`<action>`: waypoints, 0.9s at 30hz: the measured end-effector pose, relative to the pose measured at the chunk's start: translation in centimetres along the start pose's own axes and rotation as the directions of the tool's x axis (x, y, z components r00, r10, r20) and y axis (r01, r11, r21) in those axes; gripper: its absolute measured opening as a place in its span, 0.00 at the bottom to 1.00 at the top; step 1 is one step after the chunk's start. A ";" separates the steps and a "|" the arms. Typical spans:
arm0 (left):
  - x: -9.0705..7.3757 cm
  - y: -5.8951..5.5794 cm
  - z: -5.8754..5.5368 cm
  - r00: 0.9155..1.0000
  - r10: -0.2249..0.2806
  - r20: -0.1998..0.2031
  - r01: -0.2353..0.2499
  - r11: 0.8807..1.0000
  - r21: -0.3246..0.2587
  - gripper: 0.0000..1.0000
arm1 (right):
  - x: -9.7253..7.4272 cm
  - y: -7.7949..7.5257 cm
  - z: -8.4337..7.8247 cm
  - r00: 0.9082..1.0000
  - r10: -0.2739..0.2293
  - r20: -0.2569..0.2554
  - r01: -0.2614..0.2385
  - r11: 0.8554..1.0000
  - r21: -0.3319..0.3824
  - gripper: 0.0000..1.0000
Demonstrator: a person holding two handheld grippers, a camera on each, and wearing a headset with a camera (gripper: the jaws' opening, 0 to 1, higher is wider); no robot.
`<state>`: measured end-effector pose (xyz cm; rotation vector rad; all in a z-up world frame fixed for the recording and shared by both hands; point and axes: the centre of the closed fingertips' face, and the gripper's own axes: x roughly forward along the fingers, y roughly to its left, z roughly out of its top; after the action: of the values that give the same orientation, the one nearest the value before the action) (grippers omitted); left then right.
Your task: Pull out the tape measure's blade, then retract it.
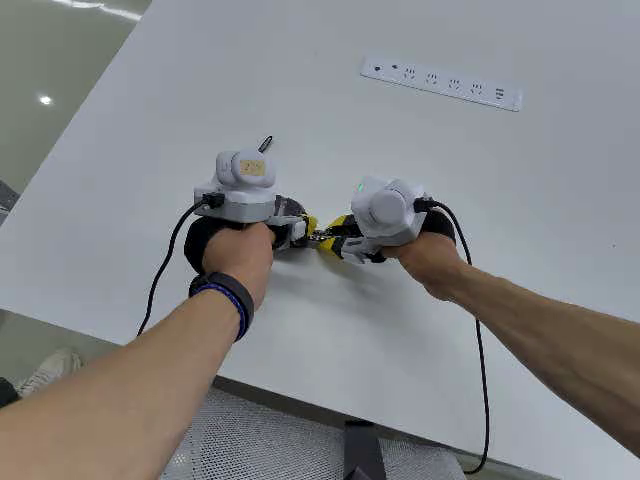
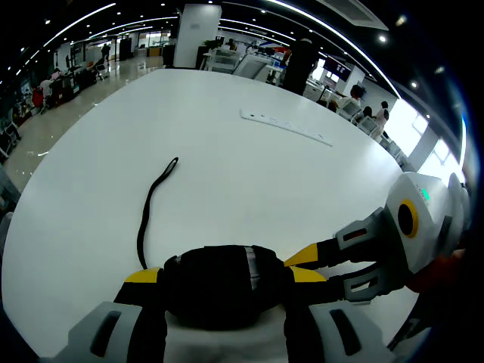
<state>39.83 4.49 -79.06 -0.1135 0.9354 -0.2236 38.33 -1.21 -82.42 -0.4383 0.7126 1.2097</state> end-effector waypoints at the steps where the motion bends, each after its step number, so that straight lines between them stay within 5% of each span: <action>1: 0.0 0.0 0.0 1.000 -0.001 -0.001 0.001 1.000 -0.001 0.60 | 0.1 0.0 0.1 1.000 0.001 -0.001 -0.001 1.000 -0.001 0.13; 6: -0.1 0.2 0.1 1.000 0.001 0.001 -0.001 1.000 -0.018 0.61 | 0.3 -0.1 0.0 1.000 -0.014 0.003 0.014 1.000 -0.004 0.14; 12: -0.3 0.3 0.2 0.999 -0.052 -0.005 0.052 0.999 -0.017 0.61 | -0.2 0.2 -0.2 0.999 -0.008 0.033 0.009 1.000 -0.025 0.16; 15: 0.0 0.0 0.4 0.998 -0.065 -0.018 0.065 0.997 0.040 0.62 | -0.5 0.7 -0.2 0.999 -0.002 0.035 0.004 0.997 -0.073 0.19; 27: 0.3 0.1 0.2 0.995 -0.089 -0.049 0.091 0.995 0.043 0.62 | -0.4 0.5 0.2 0.998 0.005 0.057 -0.002 0.999 -0.040 0.14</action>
<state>40.17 4.54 -79.23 -0.1088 0.9727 -0.3318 37.87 -1.16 -81.97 -0.4339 0.6412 1.2368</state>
